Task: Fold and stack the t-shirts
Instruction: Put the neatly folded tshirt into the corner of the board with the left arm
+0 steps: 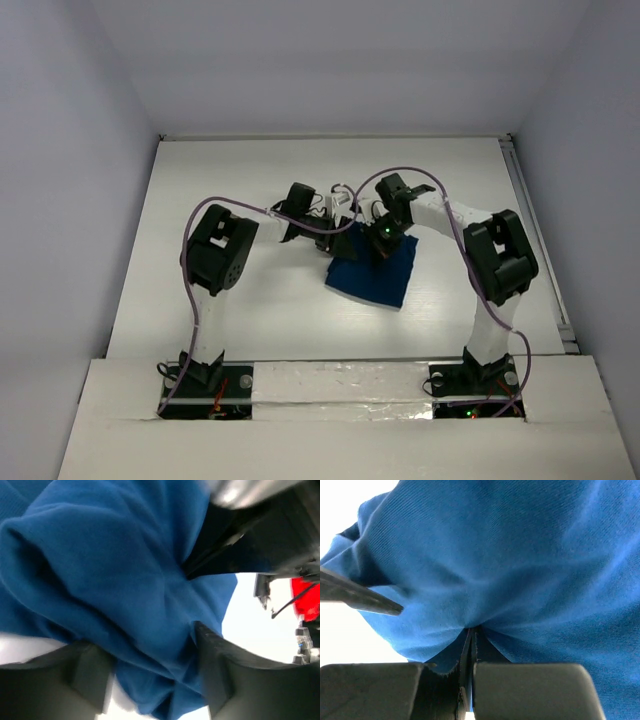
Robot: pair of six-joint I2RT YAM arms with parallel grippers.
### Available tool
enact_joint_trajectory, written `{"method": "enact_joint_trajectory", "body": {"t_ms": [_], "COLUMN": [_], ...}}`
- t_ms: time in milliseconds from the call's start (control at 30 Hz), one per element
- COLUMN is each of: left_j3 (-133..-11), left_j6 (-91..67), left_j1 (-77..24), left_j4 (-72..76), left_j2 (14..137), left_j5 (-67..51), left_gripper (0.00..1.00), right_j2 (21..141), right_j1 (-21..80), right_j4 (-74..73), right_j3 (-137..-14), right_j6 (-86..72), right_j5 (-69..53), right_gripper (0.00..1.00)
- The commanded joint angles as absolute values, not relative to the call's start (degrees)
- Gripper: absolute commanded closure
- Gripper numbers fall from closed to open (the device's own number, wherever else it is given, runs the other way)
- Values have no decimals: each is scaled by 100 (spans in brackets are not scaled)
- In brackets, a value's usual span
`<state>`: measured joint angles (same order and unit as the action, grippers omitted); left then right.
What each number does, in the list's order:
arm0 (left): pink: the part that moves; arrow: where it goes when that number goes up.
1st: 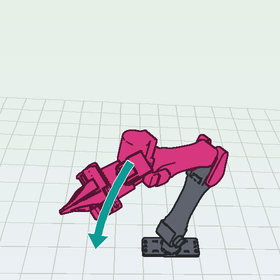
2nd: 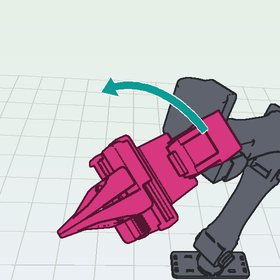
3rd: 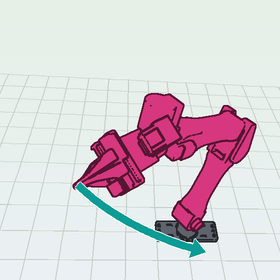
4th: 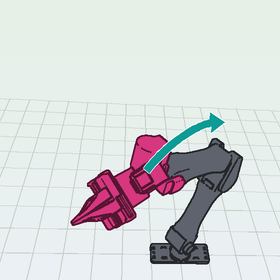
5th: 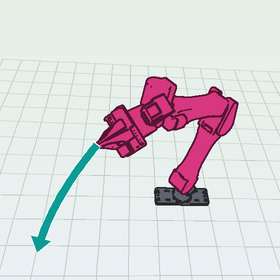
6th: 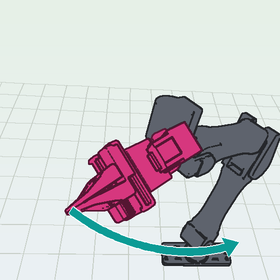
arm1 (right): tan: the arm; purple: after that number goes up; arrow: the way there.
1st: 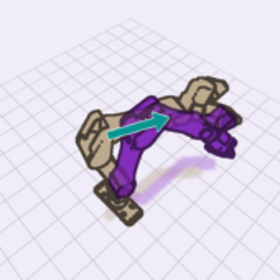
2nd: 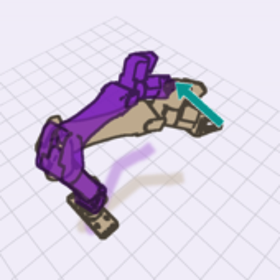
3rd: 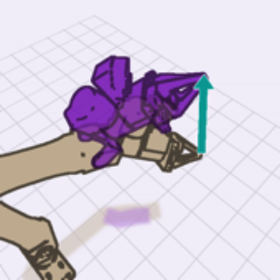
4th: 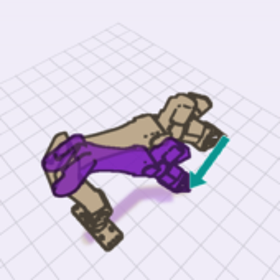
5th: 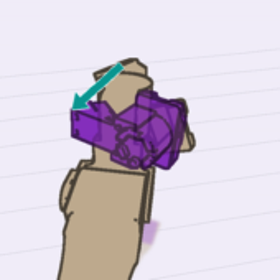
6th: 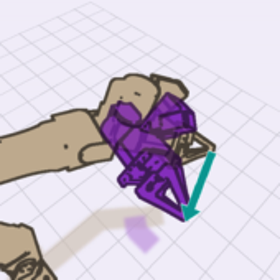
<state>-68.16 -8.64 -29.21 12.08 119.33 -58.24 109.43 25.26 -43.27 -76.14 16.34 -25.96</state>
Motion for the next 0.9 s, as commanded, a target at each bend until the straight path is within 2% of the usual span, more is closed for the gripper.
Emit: {"method": "enact_joint_trajectory", "body": {"t_ms": [0, 67, 100, 167, 500, 867], "left_j3": [-6688, -6715, -6732, -6802, -7321, -8234], "left_j6": [-896, -923, -923, -853, -493, 966], "left_j1": [-3076, -3076, -3076, -3076, -2207, -1214], "left_j4": [598, 606, 589, 510, 9, -1862], "left_j2": [12418, 12463, 12489, 12507, 12042, 11769], "left_j5": [-5668, -5817, -5827, -5766, -5476, -4633], "left_gripper": [46, 63, 82, 100, 100, 100], "right_j2": [10934, 10916, 10864, 10759, 8914, 7260], "right_j1": [2610, 2610, 2610, 2610, 2558, 2382], "right_j4": [-4289, -4289, -4289, -4289, -4104, -4149], "right_j3": [-7884, -7893, -7893, -7875, -7620, -7226], "right_j6": [1696, 1705, 1714, 1757, 1846, 1811], "right_j5": [-2768, -2725, -2725, -2777, -2382, -1688], "right_gripper": [100, 100, 100, 100, 100, 100]}}
